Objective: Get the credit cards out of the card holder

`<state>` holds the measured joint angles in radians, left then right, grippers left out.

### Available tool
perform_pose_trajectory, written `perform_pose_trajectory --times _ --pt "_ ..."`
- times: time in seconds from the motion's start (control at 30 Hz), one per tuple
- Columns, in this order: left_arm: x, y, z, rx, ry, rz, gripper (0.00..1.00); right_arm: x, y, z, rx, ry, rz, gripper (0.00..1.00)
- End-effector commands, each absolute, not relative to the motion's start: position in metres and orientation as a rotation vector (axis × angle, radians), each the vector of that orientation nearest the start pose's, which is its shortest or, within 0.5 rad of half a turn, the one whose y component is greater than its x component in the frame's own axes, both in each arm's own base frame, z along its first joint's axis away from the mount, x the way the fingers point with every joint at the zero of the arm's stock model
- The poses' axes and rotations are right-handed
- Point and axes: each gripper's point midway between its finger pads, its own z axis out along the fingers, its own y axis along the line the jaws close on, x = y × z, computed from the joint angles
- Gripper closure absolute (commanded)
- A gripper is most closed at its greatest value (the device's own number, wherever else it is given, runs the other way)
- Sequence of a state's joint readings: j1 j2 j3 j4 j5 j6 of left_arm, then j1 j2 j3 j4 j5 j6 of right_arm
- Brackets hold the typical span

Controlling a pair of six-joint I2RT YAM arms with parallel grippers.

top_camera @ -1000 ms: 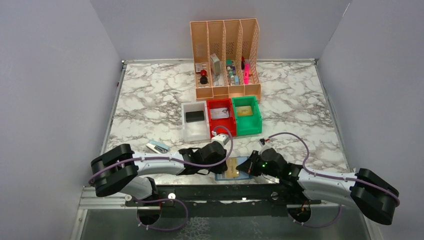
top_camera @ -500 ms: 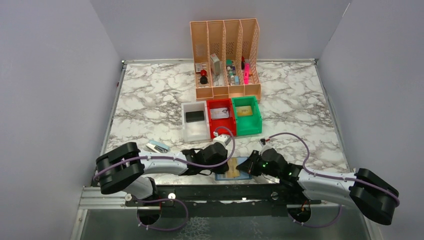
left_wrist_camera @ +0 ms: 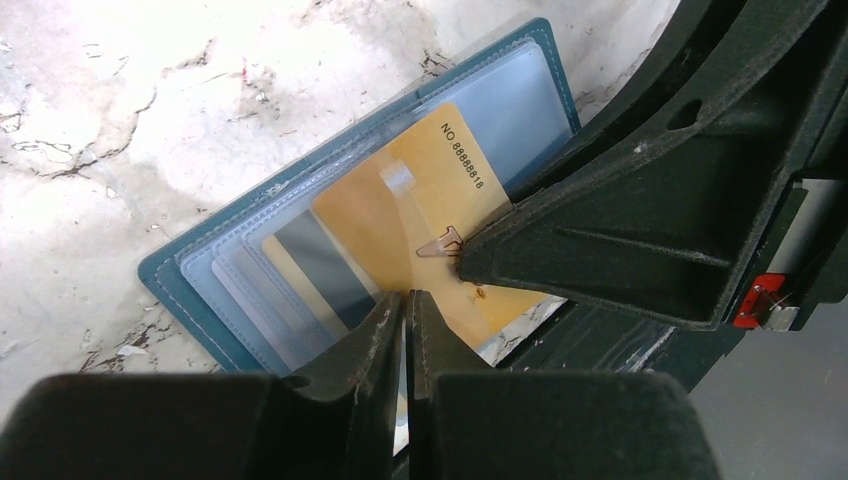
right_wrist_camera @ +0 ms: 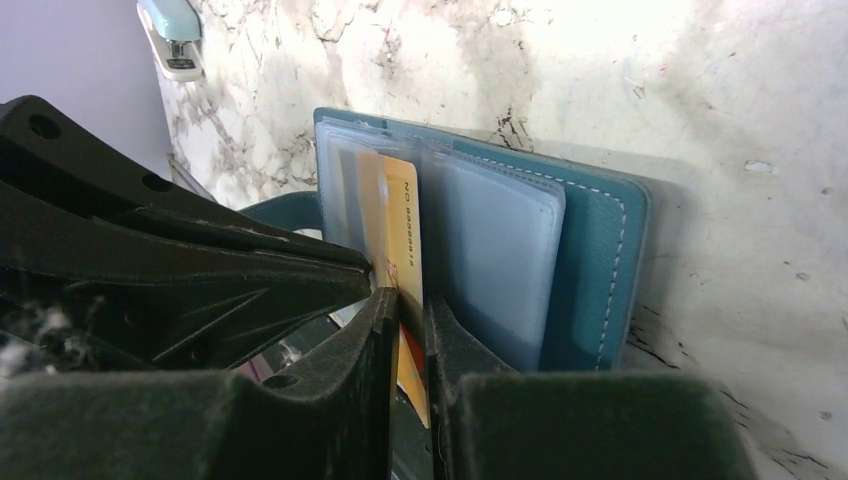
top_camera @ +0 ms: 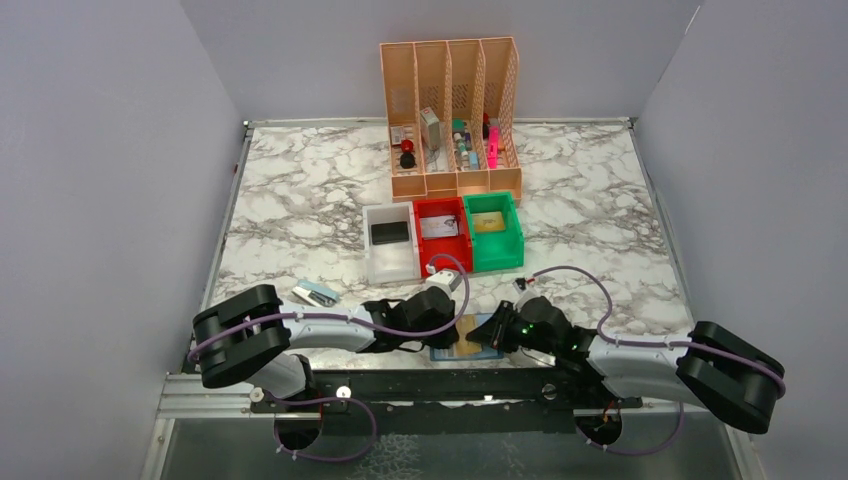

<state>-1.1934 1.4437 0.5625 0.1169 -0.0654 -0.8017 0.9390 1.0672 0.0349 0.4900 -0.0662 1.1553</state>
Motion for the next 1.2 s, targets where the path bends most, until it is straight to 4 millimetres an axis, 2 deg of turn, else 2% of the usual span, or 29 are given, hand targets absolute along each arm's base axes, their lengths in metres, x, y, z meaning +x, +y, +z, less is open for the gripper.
perform_pose_trajectory --times 0.0,0.33,0.47,0.57,0.63,0.73,0.93,1.17 --pt "0.096 -0.3 -0.003 0.498 2.591 -0.709 0.89 0.117 0.245 0.019 0.229 2.407 1.221 0.82" --pt "0.098 -0.298 -0.003 0.498 2.59 -0.686 0.9 0.123 0.239 0.023 0.29 2.382 1.2 0.76" --pt "0.098 -0.297 -0.004 0.5 2.592 -0.68 0.9 0.123 0.237 0.021 0.3 2.387 1.187 0.79" --pt "0.098 -0.297 -0.003 0.497 2.591 -0.681 0.9 0.124 0.233 0.017 0.308 2.396 1.154 0.85" --pt "0.099 -0.297 -0.003 0.495 2.589 -0.677 0.9 0.126 0.23 0.015 0.32 2.401 1.122 0.93" --pt "0.1 -0.294 -0.001 0.491 2.584 -0.665 0.9 0.129 0.224 0.014 0.332 2.406 1.066 0.96" --pt "0.105 -0.297 0.013 0.475 2.546 -0.68 0.87 0.137 0.211 0.023 0.332 2.375 0.97 0.99" --pt "0.117 -0.301 0.044 0.478 2.465 -0.685 0.76 0.145 0.205 0.039 0.289 2.312 0.932 0.99"
